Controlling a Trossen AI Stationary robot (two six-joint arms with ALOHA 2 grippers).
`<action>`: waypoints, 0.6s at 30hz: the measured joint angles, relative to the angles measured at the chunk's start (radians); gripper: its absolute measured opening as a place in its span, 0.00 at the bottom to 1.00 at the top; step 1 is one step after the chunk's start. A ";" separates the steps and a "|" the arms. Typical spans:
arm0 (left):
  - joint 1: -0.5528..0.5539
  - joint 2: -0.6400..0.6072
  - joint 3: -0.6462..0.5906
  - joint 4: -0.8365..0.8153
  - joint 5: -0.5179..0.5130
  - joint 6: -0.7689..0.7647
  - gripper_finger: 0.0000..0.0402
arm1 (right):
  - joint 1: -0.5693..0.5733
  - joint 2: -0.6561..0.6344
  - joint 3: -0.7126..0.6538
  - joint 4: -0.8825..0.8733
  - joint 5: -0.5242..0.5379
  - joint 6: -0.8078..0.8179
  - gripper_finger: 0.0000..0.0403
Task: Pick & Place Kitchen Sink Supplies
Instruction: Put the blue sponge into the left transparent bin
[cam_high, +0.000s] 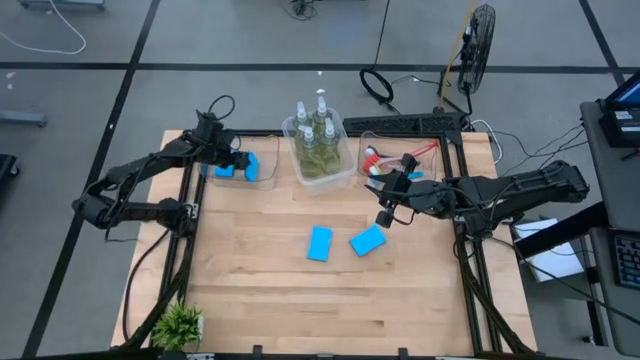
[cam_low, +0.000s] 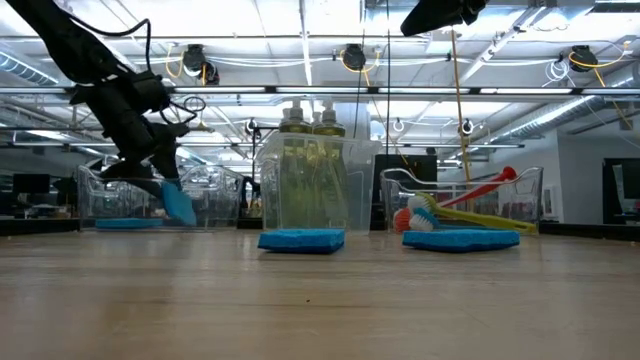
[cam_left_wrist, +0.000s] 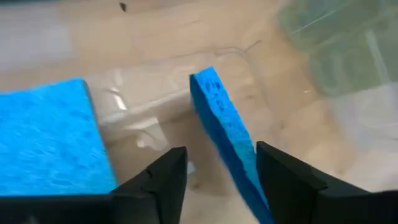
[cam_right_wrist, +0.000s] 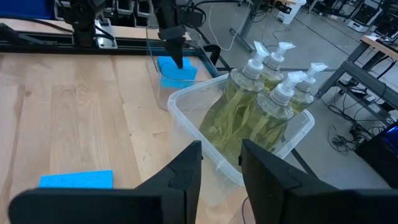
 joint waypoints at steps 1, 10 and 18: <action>-0.013 0.000 0.000 0.000 -0.028 0.016 0.45 | 0.000 0.000 0.000 0.000 0.000 0.000 0.25; -0.046 0.000 0.000 0.000 -0.102 0.048 0.29 | 0.000 0.000 0.000 0.000 0.001 0.000 0.25; -0.046 0.000 0.000 -0.020 -0.189 0.080 0.23 | 0.000 0.000 0.000 0.000 0.002 0.000 0.25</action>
